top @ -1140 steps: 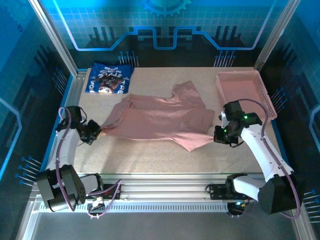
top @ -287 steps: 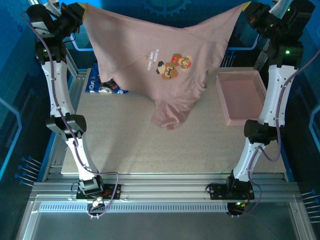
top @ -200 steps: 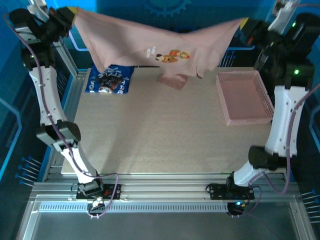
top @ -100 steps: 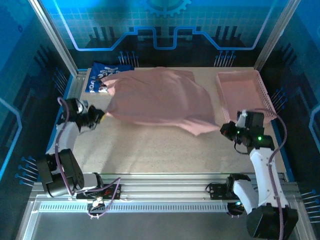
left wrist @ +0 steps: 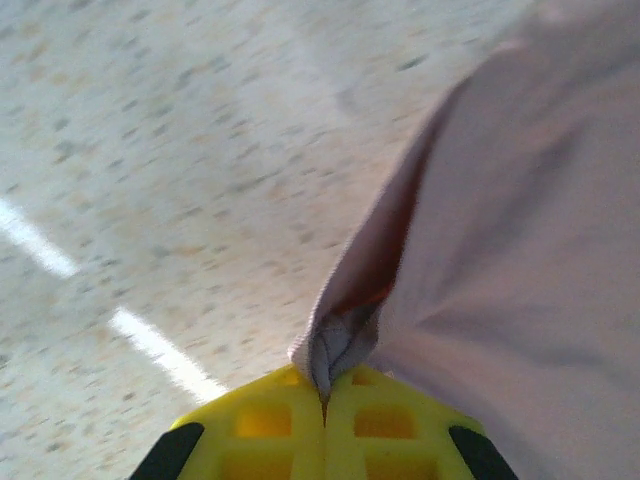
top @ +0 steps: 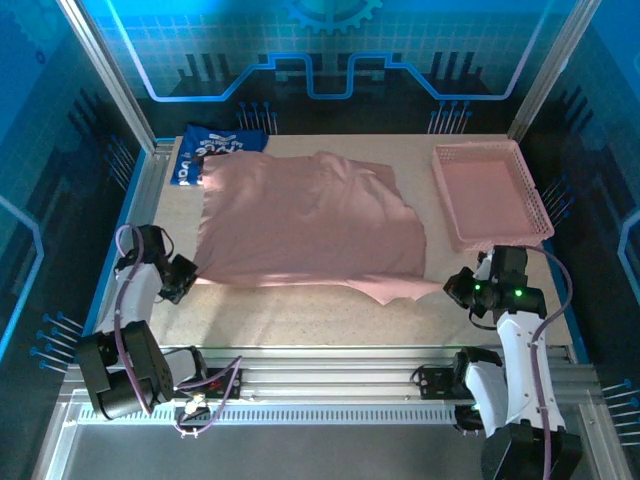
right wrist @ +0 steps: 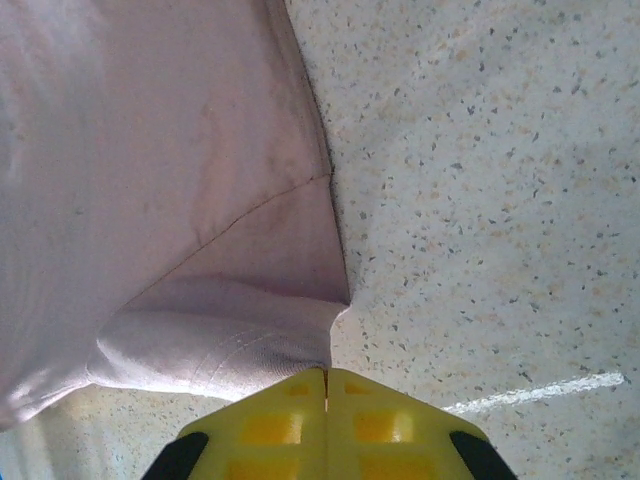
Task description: Fold and stack the t-shirts
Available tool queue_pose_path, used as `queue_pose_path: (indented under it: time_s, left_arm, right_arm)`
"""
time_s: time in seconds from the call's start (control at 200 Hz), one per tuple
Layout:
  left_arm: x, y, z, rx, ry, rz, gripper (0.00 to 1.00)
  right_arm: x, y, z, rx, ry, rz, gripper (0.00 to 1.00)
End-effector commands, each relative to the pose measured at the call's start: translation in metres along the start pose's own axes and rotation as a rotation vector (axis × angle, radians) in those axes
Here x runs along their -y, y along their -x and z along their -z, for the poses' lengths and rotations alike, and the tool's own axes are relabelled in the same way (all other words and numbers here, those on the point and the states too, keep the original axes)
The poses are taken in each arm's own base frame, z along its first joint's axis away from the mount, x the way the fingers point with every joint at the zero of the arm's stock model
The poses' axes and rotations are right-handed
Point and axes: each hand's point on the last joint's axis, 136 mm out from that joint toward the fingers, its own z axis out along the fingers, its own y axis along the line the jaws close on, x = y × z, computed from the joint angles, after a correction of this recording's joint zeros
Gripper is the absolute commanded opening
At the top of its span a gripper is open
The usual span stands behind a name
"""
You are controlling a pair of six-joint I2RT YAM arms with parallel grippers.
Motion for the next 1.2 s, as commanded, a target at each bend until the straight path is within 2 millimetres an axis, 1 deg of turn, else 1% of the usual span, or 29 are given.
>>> queue_pose_path:
  time_s: [0.0,0.115,0.18,0.29,0.395,0.5,0.61,0.71,0.735,0.75,0.845,1.035,1.196]
  left_arm:
    - [-0.034,-0.011,0.004,0.000,0.131,0.038,0.00]
    - [-0.031,-0.012,0.013,0.014,0.113,0.056,0.00]
    - [-0.032,-0.010,0.016,0.020,0.127,0.058,0.00]
    - [-0.032,-0.011,0.011,0.015,0.121,0.076,0.00]
    - [-0.031,-0.010,0.008,0.019,0.112,0.078,0.00]
    - [-0.025,-0.004,0.006,0.026,0.097,0.074,0.00]
    - [-0.011,0.005,0.007,0.028,0.067,0.061,0.00]
    - [0.000,0.015,0.013,0.044,0.050,0.027,0.00]
    - [0.003,0.017,0.014,0.048,0.047,0.019,0.00]
    - [0.004,0.018,0.015,0.050,0.044,0.013,0.00]
    - [0.014,0.026,0.019,0.063,0.028,-0.015,0.00]
    - [0.037,0.040,0.020,0.053,-0.011,-0.040,0.00]
    - [0.059,0.057,0.022,0.056,-0.042,-0.060,0.00]
  right_arm:
    - [-0.003,-0.018,-0.001,-0.083,0.014,-0.022,0.00]
    - [-0.010,-0.030,0.003,-0.124,0.028,-0.011,0.00]
    - [-0.015,-0.033,0.006,-0.130,0.031,-0.002,0.00]
    - [-0.022,-0.029,0.007,-0.116,0.030,0.031,0.00]
    - [-0.032,-0.022,-0.001,-0.128,0.044,0.056,0.00]
    - [-0.047,-0.011,-0.009,-0.128,0.041,0.109,0.00]
    - [-0.066,0.004,-0.014,-0.121,0.031,0.171,0.00]
    - [-0.085,0.015,-0.019,-0.122,0.030,0.221,0.00]
    - [-0.085,0.015,-0.023,-0.130,0.020,0.232,0.00]
    - [-0.094,0.021,-0.020,-0.115,0.030,0.244,0.00]
    - [-0.109,0.032,-0.024,-0.113,0.020,0.289,0.00]
    - [-0.127,0.052,-0.037,-0.116,-0.002,0.338,0.00]
    - [-0.137,0.070,-0.048,-0.120,-0.022,0.376,0.00]
